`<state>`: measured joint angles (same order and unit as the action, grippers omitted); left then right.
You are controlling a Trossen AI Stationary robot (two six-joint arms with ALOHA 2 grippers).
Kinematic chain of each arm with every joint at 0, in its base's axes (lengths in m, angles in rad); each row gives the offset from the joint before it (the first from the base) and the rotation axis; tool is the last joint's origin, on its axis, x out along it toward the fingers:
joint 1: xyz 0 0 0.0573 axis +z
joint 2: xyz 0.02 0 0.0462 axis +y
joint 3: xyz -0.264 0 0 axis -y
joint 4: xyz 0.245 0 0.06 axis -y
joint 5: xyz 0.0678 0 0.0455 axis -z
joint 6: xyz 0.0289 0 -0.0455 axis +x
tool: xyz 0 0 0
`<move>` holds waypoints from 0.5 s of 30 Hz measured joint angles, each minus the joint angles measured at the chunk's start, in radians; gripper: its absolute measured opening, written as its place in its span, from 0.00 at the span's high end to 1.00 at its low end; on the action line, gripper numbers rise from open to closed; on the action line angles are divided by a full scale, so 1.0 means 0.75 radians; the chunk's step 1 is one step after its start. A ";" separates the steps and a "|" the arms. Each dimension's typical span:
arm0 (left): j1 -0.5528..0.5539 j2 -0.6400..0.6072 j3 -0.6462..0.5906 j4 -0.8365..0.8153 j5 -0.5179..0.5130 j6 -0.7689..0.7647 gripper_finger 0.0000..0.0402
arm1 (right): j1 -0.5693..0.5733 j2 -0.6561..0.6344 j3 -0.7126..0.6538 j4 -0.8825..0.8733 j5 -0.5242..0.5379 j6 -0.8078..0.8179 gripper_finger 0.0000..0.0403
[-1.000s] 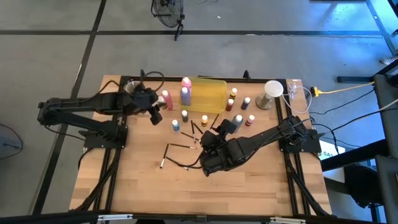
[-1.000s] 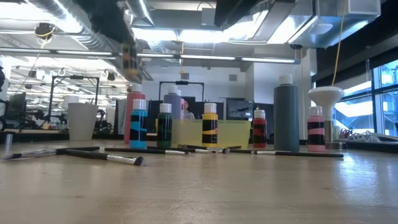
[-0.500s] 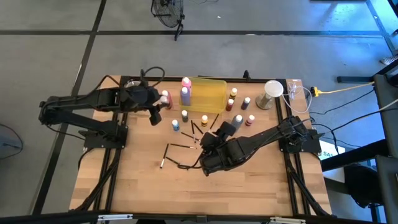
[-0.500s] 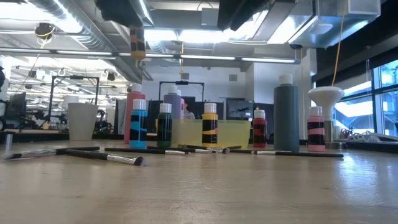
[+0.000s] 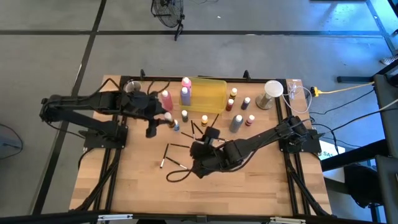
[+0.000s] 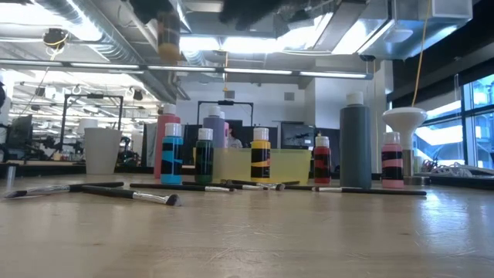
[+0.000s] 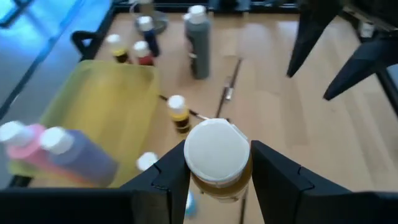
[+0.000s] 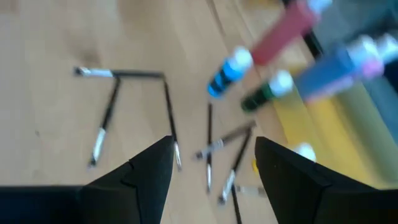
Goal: Pick & Place Paint Supplies
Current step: Put the small dark yellow paint bottle into the yellow bin
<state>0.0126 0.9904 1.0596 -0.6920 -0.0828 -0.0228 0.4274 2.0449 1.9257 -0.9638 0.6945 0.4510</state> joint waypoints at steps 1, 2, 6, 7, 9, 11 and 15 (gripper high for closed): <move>-0.031 0.002 -0.011 0.013 -0.001 0.000 0.65 | 0.000 0.000 -0.002 0.051 0.000 -0.060 0.43; -0.063 0.006 -0.023 0.024 0.000 0.000 0.65 | 0.000 0.000 -0.006 0.094 0.001 -0.115 0.43; -0.183 0.028 -0.034 0.066 -0.010 0.004 0.65 | 0.004 0.000 -0.010 0.229 0.001 -0.290 0.43; -0.210 0.038 -0.036 0.070 -0.014 0.004 0.65 | 0.006 0.000 -0.010 0.261 0.001 -0.320 0.43; -0.261 0.063 -0.038 0.099 -0.020 0.003 0.65 | 0.010 0.000 -0.010 0.303 0.000 -0.370 0.43; -0.315 0.089 -0.038 0.143 -0.043 0.009 0.65 | 0.011 0.000 -0.010 0.326 0.001 -0.379 0.43; -0.408 0.127 -0.038 0.216 -0.271 0.112 0.65 | 0.001 0.000 -0.010 0.319 0.020 -0.319 0.43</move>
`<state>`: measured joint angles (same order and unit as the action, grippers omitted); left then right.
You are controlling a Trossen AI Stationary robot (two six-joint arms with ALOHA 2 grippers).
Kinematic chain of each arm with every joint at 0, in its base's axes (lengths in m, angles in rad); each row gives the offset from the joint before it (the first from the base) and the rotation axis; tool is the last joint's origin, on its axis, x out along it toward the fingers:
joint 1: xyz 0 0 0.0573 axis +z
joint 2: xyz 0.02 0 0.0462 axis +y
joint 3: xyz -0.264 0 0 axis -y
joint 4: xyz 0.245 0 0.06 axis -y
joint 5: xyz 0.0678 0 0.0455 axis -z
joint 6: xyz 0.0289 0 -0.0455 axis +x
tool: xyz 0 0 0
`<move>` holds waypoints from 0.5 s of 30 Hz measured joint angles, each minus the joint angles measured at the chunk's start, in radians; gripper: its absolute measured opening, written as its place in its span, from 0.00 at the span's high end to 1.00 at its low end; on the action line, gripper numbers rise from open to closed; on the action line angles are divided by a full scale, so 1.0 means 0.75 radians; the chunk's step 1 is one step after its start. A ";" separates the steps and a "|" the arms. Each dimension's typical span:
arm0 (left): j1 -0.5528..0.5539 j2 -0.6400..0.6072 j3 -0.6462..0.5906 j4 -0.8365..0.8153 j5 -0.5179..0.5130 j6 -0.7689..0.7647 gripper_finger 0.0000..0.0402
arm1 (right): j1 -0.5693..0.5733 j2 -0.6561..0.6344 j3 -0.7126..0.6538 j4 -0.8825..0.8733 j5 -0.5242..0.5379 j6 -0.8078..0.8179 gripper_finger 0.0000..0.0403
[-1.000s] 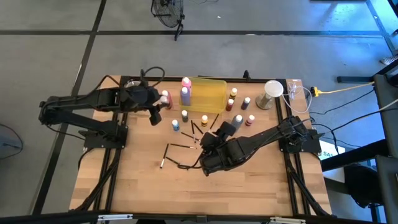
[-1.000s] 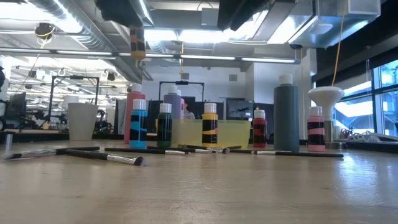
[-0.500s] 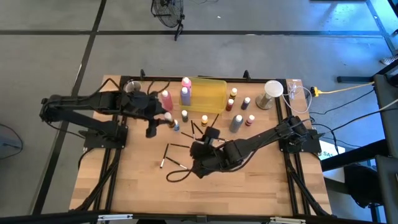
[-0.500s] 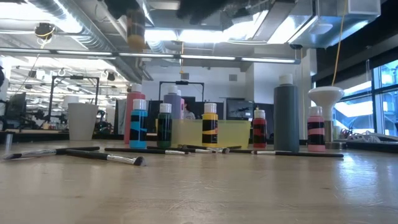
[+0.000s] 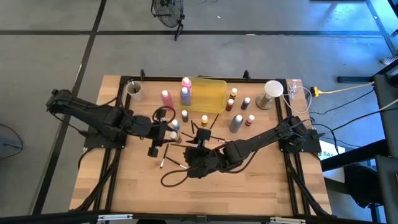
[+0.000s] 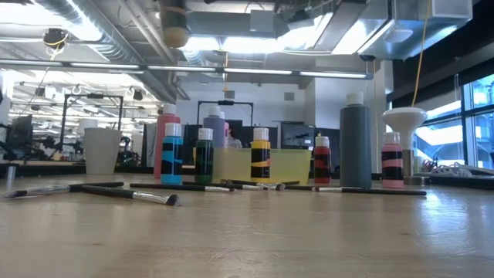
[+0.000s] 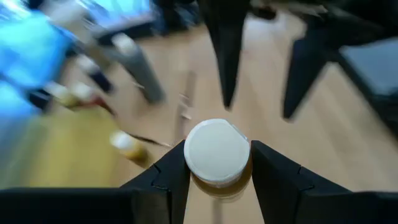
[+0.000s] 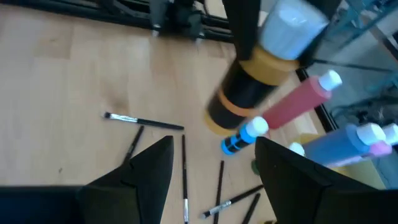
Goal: Pick & Place Paint Supplies
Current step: Put the small dark yellow paint bottle into the yellow bin
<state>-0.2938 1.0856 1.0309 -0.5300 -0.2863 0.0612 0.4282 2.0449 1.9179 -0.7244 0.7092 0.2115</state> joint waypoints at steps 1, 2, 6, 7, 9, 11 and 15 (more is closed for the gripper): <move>-0.014 0.001 0.000 0.001 -0.042 0.022 0.65 | -0.005 0.000 0.000 -0.003 0.013 0.022 0.43; -0.023 0.002 0.000 0.002 -0.064 0.042 0.65 | -0.011 0.000 0.000 -0.003 0.030 0.039 0.43; -0.027 0.015 0.000 0.008 -0.048 0.049 0.65 | -0.033 0.000 0.000 -0.005 0.062 0.047 0.43; -0.026 0.017 0.000 0.021 -0.048 0.046 0.65 | -0.039 0.000 0.000 -0.003 0.065 0.046 0.43; -0.028 0.019 0.000 0.033 -0.048 0.052 0.66 | -0.049 0.000 0.000 -0.004 0.063 0.046 0.43; -0.034 0.019 0.000 0.066 -0.048 0.059 0.66 | -0.062 0.000 0.000 0.000 0.043 0.045 0.43; -0.035 0.018 0.000 0.095 -0.049 0.088 0.66 | -0.082 0.000 0.000 0.023 0.015 0.031 0.43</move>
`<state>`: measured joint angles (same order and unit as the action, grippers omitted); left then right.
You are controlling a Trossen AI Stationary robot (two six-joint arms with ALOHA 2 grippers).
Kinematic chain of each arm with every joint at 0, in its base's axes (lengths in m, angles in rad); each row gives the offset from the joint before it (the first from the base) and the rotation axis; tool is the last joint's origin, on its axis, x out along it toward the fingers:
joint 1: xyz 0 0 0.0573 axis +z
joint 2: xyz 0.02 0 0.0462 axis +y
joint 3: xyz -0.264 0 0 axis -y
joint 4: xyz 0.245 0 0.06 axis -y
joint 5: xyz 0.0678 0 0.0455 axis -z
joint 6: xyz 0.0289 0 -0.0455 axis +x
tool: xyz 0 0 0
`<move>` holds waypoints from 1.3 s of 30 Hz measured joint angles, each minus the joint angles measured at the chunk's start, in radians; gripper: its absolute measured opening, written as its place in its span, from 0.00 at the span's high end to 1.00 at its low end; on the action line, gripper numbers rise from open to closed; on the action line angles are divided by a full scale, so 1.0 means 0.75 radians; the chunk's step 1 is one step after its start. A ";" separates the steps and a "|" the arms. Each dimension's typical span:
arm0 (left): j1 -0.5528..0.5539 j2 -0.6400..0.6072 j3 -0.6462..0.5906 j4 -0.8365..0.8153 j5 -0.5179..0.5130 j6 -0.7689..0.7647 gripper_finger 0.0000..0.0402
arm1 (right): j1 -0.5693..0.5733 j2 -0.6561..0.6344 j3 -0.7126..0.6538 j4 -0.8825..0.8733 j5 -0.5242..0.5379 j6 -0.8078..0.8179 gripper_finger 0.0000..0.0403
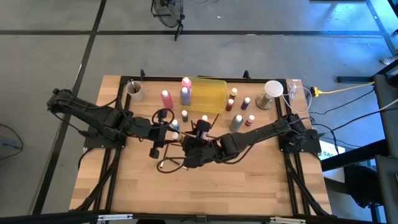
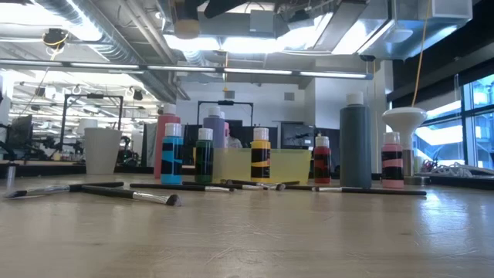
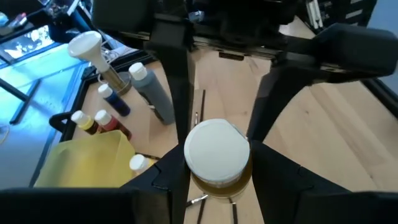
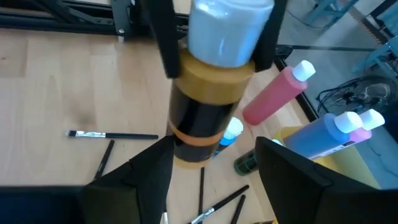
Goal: Pick & Place Paint Supplies
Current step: Put the small dark yellow paint bottle into the yellow bin
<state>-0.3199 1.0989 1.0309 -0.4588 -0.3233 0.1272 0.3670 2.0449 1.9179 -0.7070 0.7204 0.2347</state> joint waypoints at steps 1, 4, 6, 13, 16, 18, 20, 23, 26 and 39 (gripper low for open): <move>0.002 0.000 0.000 0.010 0.002 0.000 0.66 | -0.002 0.000 0.000 0.013 -0.001 -0.012 0.43; 0.001 0.002 0.000 0.037 0.002 0.000 0.66 | -0.007 0.000 0.000 0.068 -0.042 -0.067 0.43; 0.000 0.006 0.000 0.051 0.008 0.000 0.66 | -0.007 0.000 0.000 0.109 -0.077 -0.108 0.43; 0.000 0.005 0.000 0.056 0.020 0.000 0.66 | -0.008 0.000 0.000 0.142 -0.099 -0.154 0.46; 0.000 0.005 0.000 0.057 0.022 0.009 0.66 | -0.009 0.000 0.000 0.141 -0.099 -0.156 0.50; 0.000 0.005 0.000 0.057 0.021 0.013 0.66 | -0.010 0.000 0.000 0.140 -0.099 -0.155 0.54; 0.000 0.005 0.000 0.057 0.020 0.018 0.66 | -0.010 0.000 0.000 0.140 -0.099 -0.154 0.58; 0.000 0.005 0.000 0.060 0.018 0.025 0.66 | -0.010 0.000 0.000 0.135 -0.099 -0.155 0.63; -0.001 0.005 -0.001 0.064 0.015 0.029 0.66 | -0.010 0.000 0.001 0.125 -0.099 -0.155 0.66; -0.001 0.006 -0.002 0.098 0.006 0.022 0.56 | -0.009 -0.001 0.001 0.103 -0.104 -0.160 0.67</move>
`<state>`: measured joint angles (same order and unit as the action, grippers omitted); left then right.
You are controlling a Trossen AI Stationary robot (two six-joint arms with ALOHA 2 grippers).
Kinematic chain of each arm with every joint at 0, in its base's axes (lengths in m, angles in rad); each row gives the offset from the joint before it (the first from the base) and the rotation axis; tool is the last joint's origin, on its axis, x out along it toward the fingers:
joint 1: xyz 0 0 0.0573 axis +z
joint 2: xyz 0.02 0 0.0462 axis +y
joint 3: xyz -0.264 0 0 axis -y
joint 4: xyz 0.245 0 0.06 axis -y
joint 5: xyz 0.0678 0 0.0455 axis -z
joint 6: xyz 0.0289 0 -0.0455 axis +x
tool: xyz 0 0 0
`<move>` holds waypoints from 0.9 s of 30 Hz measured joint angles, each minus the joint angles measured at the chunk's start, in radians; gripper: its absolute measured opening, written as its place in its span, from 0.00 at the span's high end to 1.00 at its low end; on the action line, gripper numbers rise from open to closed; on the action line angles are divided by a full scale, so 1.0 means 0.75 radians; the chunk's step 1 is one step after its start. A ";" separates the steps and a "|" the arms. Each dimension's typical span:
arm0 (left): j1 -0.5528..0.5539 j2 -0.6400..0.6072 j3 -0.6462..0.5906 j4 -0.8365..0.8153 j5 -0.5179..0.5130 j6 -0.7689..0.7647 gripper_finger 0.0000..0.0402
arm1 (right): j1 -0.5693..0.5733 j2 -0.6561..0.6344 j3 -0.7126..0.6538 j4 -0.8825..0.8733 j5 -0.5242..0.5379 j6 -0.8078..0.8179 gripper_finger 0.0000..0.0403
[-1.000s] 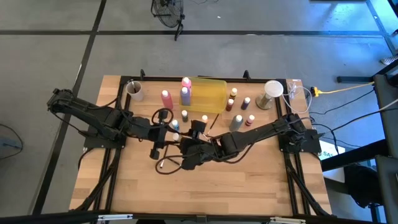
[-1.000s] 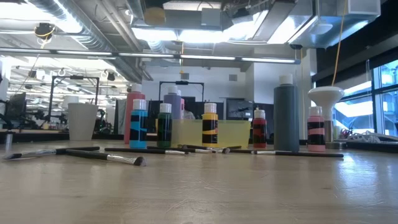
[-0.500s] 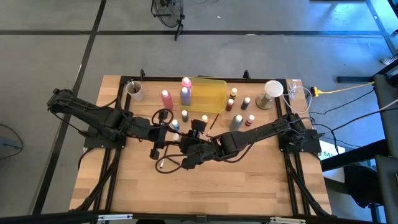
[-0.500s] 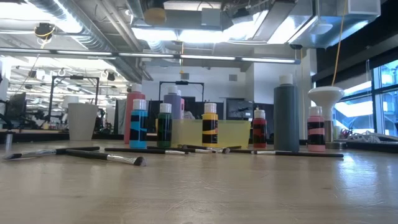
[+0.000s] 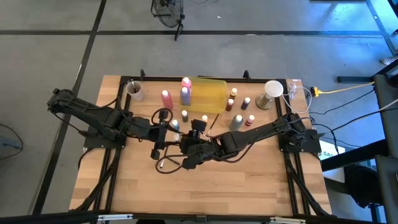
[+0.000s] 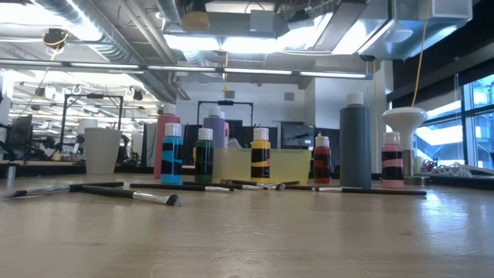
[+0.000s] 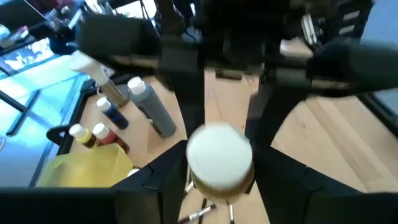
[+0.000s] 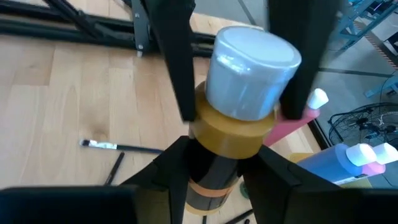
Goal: Pick & Place Paint Supplies
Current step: Put the small dark yellow paint bottle into the yellow bin
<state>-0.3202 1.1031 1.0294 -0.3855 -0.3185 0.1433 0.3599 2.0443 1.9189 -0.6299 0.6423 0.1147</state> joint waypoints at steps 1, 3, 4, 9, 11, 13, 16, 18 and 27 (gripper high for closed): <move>0.000 -0.001 0.002 0.008 -0.002 -0.002 0.55 | 0.000 0.002 -0.001 -0.004 -0.005 0.001 0.67; 0.000 -0.002 0.003 0.010 -0.004 -0.002 0.53 | 0.001 0.003 -0.001 -0.004 -0.008 0.000 0.67; 0.000 -0.003 0.003 0.014 -0.004 -0.002 0.52 | 0.001 0.003 -0.001 -0.003 -0.008 0.000 0.67; 0.000 -0.043 0.003 0.032 -0.015 0.069 0.49 | 0.001 0.003 -0.001 0.002 0.000 0.007 0.68; 0.000 -0.073 0.002 0.035 -0.054 0.086 0.49 | 0.002 0.003 -0.001 -0.004 0.006 0.006 0.68; 0.002 -0.117 0.003 0.033 -0.109 0.101 0.49 | 0.010 0.003 -0.002 -0.013 0.005 0.006 0.68; 0.001 -0.187 0.003 0.000 -0.174 0.103 0.49 | 0.023 0.003 -0.002 -0.016 0.009 0.006 0.68; 0.000 -0.242 0.003 -0.050 -0.211 0.102 0.50 | 0.030 0.003 -0.002 -0.021 0.057 0.007 0.68; 0.001 -0.415 0.003 -0.368 -0.247 -0.101 0.50 | 0.086 0.003 0.002 -0.017 0.234 -0.013 0.68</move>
<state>-0.3199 0.7919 1.0313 -0.6617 -0.5035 0.0676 0.4246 2.0464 1.9202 -0.6430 0.8179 0.1050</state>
